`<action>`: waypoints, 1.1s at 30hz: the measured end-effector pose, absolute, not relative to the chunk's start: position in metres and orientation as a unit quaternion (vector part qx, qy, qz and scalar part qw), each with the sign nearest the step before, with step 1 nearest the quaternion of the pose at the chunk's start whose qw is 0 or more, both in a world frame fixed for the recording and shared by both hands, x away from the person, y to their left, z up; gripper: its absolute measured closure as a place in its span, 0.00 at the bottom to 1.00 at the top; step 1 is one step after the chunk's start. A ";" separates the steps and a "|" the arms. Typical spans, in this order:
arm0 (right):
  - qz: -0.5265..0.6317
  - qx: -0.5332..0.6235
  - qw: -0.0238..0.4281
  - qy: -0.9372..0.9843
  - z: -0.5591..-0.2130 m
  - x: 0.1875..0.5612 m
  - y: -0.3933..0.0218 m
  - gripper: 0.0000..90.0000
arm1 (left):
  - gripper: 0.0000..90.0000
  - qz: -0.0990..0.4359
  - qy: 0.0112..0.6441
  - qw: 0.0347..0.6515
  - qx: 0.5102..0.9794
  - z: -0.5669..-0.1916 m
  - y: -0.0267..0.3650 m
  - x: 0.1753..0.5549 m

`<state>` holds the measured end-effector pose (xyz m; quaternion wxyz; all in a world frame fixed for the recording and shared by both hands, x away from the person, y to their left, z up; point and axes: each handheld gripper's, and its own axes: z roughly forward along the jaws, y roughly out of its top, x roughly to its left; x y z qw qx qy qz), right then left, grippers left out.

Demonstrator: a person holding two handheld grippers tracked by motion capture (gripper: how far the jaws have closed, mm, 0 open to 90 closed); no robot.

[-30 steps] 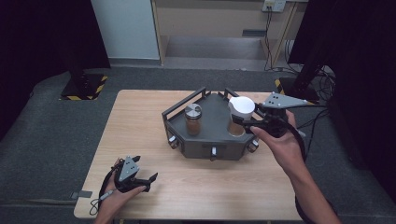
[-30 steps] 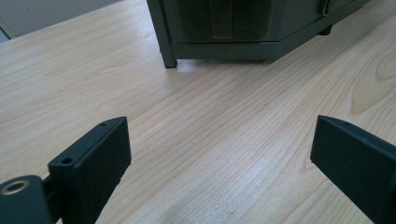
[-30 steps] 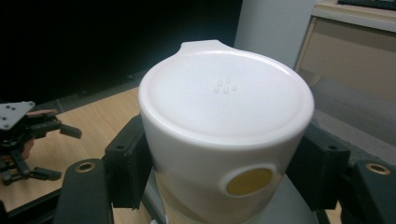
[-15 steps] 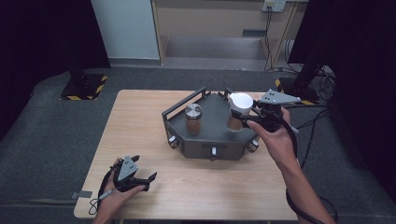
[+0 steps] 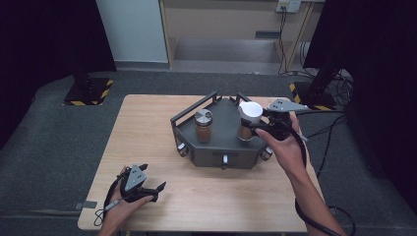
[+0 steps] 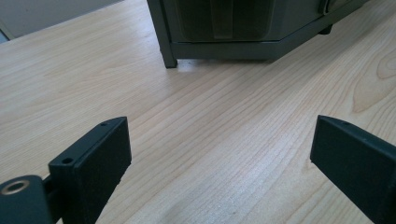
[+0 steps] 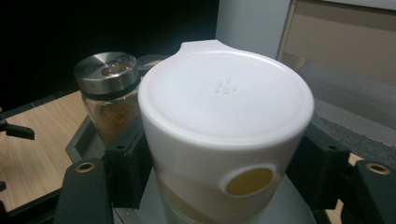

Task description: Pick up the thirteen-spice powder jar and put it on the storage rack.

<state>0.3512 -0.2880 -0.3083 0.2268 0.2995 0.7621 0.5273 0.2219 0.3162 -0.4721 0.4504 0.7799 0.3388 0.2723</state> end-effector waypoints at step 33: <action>0.531 0.299 0.223 0.761 -0.331 0.352 -0.292 0.33 | 0.05 0.273 0.334 0.452 0.781 -0.471 0.315 0.222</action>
